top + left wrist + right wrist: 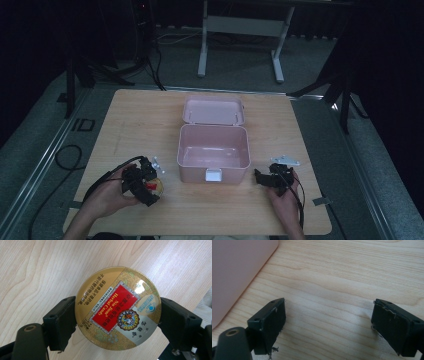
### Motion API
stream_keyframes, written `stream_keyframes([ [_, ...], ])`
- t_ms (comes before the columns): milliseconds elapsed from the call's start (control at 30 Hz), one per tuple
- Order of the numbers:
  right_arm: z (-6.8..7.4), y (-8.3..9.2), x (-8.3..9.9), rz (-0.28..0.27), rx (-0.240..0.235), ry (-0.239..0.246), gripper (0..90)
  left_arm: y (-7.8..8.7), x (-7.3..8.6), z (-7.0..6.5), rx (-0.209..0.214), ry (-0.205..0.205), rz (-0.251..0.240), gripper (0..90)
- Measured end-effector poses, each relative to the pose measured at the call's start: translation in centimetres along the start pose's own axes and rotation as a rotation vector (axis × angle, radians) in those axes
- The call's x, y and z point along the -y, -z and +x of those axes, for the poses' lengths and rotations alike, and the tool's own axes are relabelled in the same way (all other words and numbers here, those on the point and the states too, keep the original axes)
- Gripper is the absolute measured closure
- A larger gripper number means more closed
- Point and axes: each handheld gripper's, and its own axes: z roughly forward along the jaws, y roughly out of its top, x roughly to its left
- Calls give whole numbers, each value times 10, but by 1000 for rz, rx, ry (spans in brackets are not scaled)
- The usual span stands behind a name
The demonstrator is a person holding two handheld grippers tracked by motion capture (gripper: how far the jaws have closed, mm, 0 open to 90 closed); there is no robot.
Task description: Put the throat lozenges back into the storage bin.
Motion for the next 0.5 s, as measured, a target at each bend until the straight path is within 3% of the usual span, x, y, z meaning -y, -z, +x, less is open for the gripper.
stream_keyframes([
  [500,0,0,0,0,0,0,122,12,-9,4,-1,5,-21,200],
])
